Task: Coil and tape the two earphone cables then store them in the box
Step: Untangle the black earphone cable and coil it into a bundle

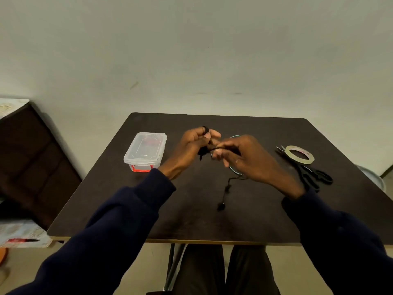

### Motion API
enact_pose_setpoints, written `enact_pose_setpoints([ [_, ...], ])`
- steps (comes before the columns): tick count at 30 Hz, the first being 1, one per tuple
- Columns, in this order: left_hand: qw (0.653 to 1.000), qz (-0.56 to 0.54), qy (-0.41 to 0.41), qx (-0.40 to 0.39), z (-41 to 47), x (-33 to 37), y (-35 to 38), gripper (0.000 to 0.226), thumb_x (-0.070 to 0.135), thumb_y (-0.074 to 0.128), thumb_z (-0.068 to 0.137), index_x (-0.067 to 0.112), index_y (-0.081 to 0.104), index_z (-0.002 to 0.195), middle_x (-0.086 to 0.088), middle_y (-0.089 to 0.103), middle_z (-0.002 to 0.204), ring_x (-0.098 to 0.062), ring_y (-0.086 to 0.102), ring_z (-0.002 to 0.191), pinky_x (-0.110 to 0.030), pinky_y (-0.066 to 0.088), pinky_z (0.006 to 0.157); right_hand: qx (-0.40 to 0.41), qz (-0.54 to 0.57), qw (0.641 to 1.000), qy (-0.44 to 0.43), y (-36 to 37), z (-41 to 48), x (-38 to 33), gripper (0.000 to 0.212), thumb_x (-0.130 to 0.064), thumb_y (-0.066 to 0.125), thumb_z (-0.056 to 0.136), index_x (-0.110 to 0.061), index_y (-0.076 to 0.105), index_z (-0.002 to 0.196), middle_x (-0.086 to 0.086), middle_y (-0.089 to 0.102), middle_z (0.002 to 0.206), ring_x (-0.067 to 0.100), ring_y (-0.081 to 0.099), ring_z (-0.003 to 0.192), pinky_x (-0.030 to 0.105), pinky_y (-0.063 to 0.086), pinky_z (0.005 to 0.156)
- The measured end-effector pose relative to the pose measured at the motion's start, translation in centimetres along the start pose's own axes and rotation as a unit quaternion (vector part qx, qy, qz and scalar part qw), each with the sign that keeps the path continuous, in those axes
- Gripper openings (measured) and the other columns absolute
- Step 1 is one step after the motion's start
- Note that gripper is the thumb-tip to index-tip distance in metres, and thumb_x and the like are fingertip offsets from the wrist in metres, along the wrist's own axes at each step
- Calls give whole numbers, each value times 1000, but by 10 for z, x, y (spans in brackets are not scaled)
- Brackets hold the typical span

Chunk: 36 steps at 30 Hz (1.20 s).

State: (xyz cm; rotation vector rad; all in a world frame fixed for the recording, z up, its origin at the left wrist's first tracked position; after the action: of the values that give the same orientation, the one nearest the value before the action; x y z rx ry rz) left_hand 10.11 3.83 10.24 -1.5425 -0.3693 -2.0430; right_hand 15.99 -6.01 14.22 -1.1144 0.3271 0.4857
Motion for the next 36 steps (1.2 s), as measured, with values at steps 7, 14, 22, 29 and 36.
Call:
enact_pose_setpoints([
  [7,986,-107,-106,-66,-15,-17,24,50,36,30,110,5,69,106,-8,61,73,-12,38,49,-25,48,55,83,1,997,3,-31,21,10,8,-19,71,91,-19,78,89,-16,72,76,1,68,73,11,48,66],
  [14,938,-298,-138,-107,-22,-6,32,32,26,34,110,12,54,89,-2,53,69,-2,32,40,-19,41,50,115,102,987,48,-15,28,41,13,-17,68,93,-9,78,90,4,76,77,15,72,72,29,53,62],
  [22,890,-444,-30,-95,-9,25,15,18,13,36,101,6,53,100,-26,64,128,-41,61,123,-48,48,108,21,255,959,126,55,-4,60,21,-17,56,101,-8,76,104,3,69,69,21,44,51,25,37,48],
  [29,937,-349,34,3,6,7,-16,23,14,47,96,4,57,113,-25,53,144,-36,50,137,-49,29,122,-21,203,975,87,74,-27,22,22,-16,52,103,-8,71,112,3,68,67,4,48,48,18,39,51],
  [36,989,-144,5,20,-9,-18,-8,27,16,41,106,-1,59,118,-19,69,124,-32,65,121,-43,47,109,-9,-62,998,-32,29,-16,-13,30,-32,52,101,-14,71,86,-6,69,75,6,61,67,25,49,66],
])
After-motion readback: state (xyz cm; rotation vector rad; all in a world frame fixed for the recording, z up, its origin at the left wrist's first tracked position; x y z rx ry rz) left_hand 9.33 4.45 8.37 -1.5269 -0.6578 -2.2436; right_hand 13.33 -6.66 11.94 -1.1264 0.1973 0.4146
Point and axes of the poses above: each hand's wrist, its own z-axis towards the middle knuckle, its own y-axis out of the palm, x = y × z, the point moved 10 cm from there along z, towards the middle knuckle
